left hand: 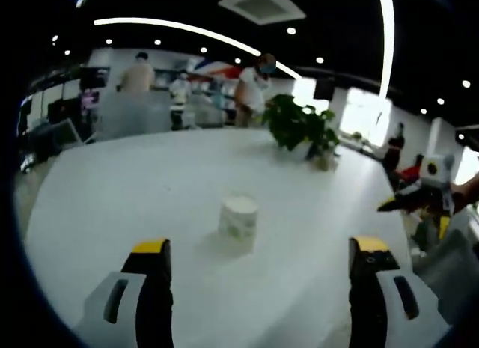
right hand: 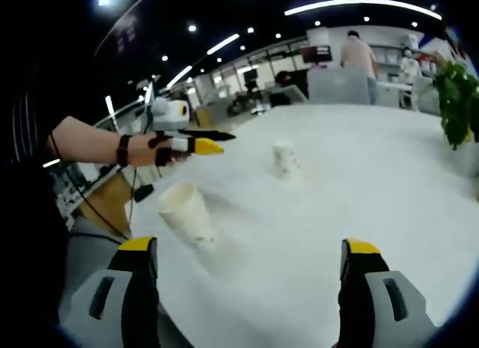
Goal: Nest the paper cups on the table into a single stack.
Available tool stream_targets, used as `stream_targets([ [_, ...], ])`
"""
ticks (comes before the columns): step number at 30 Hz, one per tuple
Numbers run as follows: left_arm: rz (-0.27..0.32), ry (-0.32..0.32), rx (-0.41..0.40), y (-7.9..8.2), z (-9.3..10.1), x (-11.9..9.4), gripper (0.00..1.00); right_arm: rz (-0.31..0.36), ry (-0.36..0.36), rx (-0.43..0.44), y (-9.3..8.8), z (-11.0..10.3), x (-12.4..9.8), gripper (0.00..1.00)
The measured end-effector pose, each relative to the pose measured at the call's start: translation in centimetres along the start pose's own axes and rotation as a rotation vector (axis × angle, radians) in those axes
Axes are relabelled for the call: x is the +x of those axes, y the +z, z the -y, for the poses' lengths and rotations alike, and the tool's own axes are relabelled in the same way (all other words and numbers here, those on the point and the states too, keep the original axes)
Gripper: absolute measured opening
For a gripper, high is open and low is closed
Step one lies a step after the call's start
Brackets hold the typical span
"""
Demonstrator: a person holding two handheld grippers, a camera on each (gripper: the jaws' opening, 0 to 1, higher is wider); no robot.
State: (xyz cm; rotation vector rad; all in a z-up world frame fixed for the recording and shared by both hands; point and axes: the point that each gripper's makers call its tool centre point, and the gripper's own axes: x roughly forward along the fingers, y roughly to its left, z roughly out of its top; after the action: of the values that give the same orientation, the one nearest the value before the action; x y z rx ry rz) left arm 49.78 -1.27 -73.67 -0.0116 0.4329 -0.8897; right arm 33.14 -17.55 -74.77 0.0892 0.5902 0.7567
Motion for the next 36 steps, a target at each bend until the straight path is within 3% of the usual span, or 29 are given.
stream_targets([
  [13,-0.041,-0.007,0.035,-0.8,-0.7,3.4,0.93,-0.001,-0.016,0.027,-0.4,1.8,-1.0,1.00],
  [36,-0.068,-0.033,0.062,-1.0,-1.2,7.9,0.85,0.018,-0.024,0.092,-1.1,2.0,-2.1,1.00],
])
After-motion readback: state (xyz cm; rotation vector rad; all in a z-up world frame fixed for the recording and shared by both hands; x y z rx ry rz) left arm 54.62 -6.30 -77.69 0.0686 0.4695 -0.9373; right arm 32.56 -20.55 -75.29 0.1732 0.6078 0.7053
